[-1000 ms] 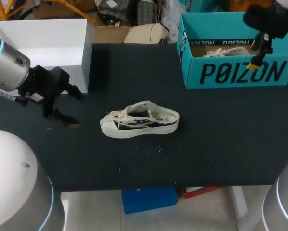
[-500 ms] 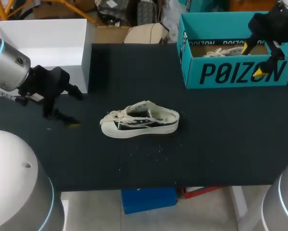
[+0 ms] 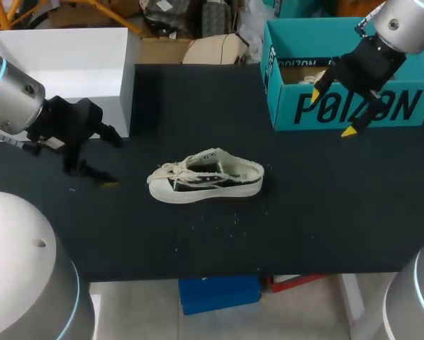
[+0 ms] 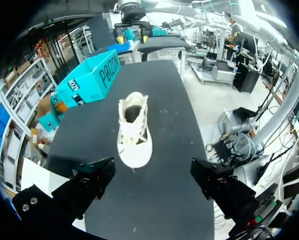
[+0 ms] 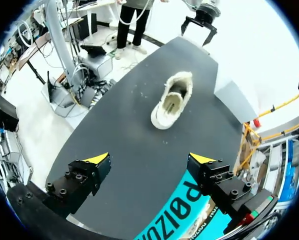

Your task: Take the shoe out of the shoebox, open the shoe tongue, remove and reinsert the insole, then place the shoe into the shoebox

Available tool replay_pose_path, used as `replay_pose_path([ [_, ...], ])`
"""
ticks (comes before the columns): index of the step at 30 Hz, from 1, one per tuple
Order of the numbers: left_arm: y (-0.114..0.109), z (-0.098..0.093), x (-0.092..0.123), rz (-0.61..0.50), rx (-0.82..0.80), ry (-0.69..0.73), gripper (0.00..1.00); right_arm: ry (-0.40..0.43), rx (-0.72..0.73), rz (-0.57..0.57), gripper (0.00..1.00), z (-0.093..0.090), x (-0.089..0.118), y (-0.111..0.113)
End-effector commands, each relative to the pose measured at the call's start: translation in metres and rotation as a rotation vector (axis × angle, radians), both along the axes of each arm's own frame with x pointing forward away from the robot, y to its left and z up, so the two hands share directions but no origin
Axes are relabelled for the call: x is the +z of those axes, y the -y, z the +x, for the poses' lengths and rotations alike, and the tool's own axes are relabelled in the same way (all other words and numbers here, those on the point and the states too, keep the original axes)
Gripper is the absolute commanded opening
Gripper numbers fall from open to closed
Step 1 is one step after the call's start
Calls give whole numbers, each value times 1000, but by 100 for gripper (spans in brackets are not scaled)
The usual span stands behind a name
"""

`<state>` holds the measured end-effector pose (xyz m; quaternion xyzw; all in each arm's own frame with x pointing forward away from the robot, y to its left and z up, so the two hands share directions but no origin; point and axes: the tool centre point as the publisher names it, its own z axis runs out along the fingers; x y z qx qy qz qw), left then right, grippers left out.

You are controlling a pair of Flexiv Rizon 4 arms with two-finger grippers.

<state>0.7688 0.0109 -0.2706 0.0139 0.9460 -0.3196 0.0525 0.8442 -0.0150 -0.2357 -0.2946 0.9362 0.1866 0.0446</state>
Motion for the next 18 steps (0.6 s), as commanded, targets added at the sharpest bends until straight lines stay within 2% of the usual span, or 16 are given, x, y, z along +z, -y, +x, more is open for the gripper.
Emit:
replay_pose_path([
  [1, 0, 0, -2, -1, 1, 4, 100, -13, -19, 19, 100, -2, -18, -12],
  [12, 0, 0, -2, -1, 1, 4, 100, -109, -72, 69, 100, -11, -50, -61],
  [18, 0, 0, -2, -1, 1, 4, 100, -160, -172, 112, 100, -12, -72, -76],
])
